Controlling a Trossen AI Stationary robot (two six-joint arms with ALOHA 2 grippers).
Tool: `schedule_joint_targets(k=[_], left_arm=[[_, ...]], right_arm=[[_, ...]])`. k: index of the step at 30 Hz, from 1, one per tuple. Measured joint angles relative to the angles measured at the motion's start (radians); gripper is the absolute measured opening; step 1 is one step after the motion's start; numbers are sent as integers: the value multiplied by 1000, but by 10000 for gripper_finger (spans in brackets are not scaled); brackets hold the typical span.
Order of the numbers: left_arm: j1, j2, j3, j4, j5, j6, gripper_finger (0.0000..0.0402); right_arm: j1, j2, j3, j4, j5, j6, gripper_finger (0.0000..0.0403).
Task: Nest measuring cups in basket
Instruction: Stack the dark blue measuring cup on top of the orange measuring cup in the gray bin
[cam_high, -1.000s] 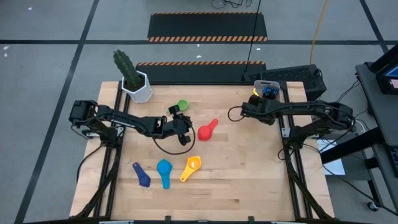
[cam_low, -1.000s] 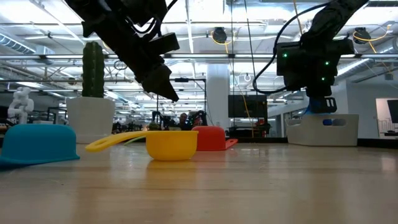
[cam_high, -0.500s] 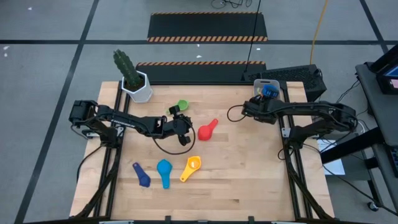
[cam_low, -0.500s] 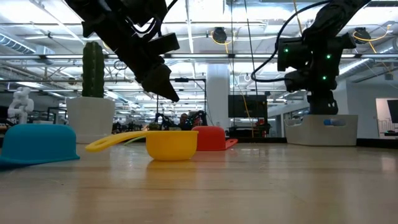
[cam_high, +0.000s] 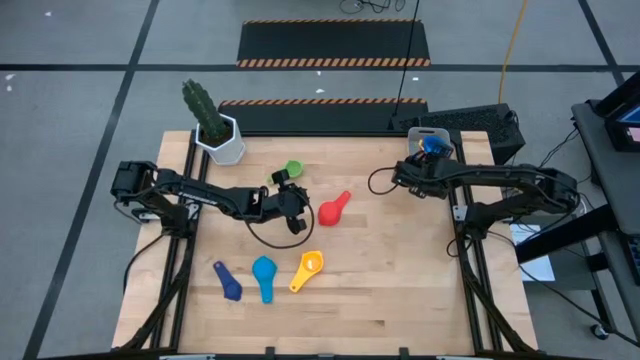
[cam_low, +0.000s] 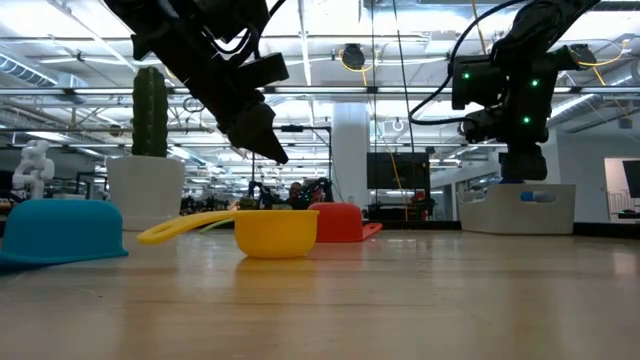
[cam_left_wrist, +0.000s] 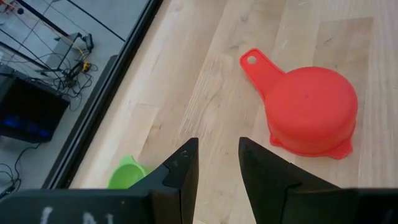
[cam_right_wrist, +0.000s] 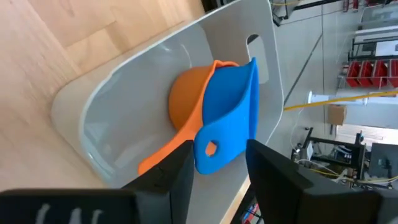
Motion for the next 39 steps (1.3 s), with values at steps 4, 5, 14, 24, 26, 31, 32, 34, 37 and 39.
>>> schedule_joint_targets(k=[4,5,14,24,26,31,32,34,37,39], left_arm=[[0,0,0,0,0,-1,118],[0,0,0,0,0,-2,118],[0,0,0,0,0,-5,118],[0,0,0,0,0,-6,118],[0,0,0,0,0,-2,118],[0,0,0,0,1,-2,118],[0,0,0,-1,1,-2,118],[0,0,0,-1,1,-2,118],[0,0,0,0,0,-2,118],[0,0,0,0,1,-2,118]], right_arm=[[-14,0,0,-1,-1,-5,142],[-21,0,0,-3,-2,-15,142],[-88,-1,1,-101,-111,-117,142],[-101,-14,2,-169,-180,-116,142],[-101,-26,2,-169,-149,-108,142],[-101,-84,2,-159,-105,-102,142],[-101,-100,2,-152,-107,-102,142],[-101,-135,2,-132,-128,-93,142],[-101,-177,8,-90,-176,-10,142],[-103,-182,53,-104,-183,119,142]])
